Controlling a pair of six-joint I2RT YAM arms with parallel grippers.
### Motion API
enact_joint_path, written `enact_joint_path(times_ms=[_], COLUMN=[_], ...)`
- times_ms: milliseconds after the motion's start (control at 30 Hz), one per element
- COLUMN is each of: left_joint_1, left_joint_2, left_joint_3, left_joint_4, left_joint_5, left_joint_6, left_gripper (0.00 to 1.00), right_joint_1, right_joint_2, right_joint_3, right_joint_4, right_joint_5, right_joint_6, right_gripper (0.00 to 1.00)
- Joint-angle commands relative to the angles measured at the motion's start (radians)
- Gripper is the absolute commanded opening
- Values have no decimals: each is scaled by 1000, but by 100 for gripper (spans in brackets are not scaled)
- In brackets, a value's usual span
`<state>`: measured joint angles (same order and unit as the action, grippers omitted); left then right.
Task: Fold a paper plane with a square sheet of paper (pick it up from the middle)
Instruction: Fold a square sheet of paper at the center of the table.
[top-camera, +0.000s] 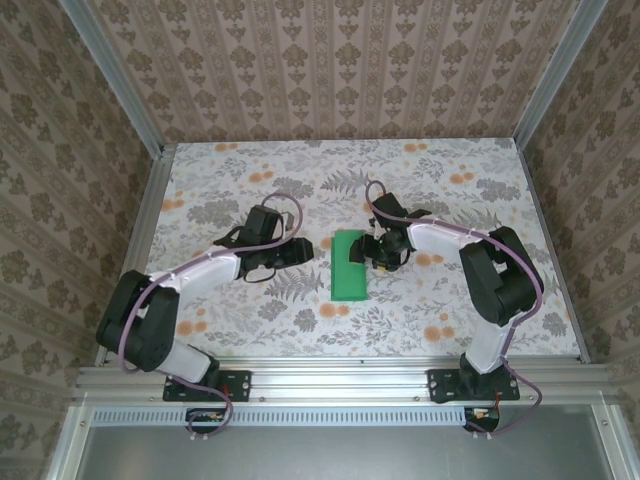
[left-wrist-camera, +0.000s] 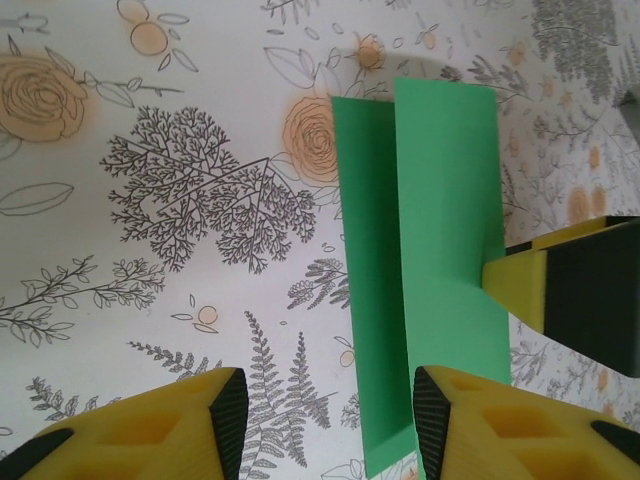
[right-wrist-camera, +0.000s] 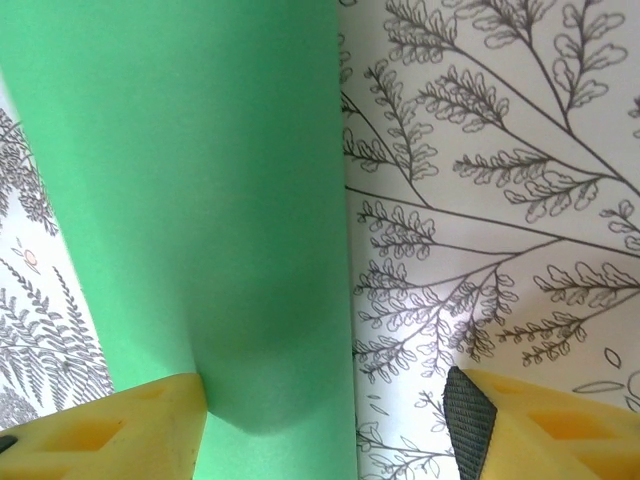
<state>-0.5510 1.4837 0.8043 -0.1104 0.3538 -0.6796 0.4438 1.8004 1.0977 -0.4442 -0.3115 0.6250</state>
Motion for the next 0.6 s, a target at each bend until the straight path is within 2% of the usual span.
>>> enact_joint_path(times_ms=[0, 567], left_joint_1=[-10, -18], left_joint_2=[24, 75], left_joint_3=[44, 74], left_joint_4=[35, 37], left_joint_5=[-13, 10], left_joint_6=[-56, -68], left_gripper=[49, 47], right_joint_1=[14, 32], right_joint_2=[21, 67], right_joint_3=[14, 31], right_joint_4=[20, 13], right_joint_5=[5, 8], right_joint_6=[37, 28], right_gripper=[67, 65])
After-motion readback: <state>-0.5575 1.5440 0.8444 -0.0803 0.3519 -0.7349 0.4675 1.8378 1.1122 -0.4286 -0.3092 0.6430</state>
